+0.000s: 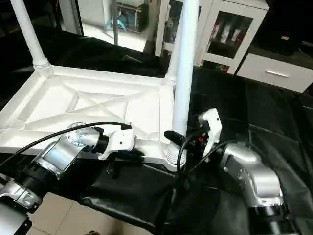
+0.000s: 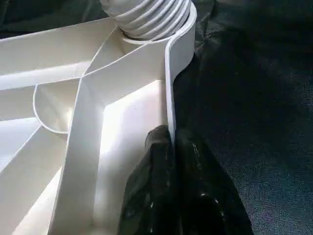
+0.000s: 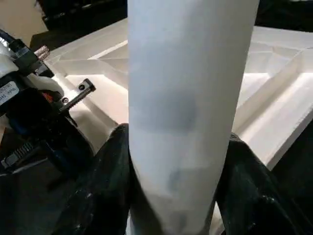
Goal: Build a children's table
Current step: Rotate table base
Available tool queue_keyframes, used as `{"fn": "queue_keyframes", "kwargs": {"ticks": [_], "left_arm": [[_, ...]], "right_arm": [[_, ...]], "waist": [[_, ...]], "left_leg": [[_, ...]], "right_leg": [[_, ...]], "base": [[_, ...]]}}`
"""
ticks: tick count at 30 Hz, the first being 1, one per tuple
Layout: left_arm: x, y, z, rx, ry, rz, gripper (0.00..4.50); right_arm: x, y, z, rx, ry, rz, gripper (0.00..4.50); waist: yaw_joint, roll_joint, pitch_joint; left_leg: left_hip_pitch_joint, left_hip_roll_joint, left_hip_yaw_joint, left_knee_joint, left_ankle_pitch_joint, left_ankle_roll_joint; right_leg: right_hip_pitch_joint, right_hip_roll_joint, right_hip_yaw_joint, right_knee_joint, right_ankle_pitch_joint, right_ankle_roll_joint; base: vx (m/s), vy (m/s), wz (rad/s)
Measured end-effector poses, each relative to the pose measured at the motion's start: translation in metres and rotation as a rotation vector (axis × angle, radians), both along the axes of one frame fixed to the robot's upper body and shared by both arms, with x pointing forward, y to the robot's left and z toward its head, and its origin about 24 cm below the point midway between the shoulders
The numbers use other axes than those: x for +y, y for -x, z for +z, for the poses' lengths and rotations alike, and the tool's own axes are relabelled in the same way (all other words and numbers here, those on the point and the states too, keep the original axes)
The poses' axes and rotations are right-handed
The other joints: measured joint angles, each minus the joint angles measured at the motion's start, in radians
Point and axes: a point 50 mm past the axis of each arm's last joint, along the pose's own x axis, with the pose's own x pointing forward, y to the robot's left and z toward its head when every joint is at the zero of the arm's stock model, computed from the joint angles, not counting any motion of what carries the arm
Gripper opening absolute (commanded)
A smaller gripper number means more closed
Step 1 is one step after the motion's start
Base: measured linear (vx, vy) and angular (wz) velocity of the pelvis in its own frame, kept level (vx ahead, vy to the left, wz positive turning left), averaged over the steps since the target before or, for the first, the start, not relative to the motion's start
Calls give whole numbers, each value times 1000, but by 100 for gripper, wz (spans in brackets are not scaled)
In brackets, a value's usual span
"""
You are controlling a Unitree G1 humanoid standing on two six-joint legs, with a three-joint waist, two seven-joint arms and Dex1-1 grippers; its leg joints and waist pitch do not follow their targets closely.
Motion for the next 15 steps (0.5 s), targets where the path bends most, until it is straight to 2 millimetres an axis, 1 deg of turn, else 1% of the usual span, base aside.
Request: {"fn": "queue_keyframes", "kwargs": {"ticks": [9,15], "left_arm": [[-3,-1,-3,1,10,18,0],[-5,0,-4,2,14,14,0]], "right_arm": [[2,9,-19,-29,-101,-148,184],[2,13,-24,-44,-130,-197,184]], "waist": [[1,-4,-2],[3,-5,-3]], "left_leg": [[1,0,0,1,0,0],[1,0,-1,1,0,0]], "right_leg": [[3,0,0,-1,-1,3],[4,0,0,-2,-1,3]], "base": [[0,0,0],[0,0,0]]}}
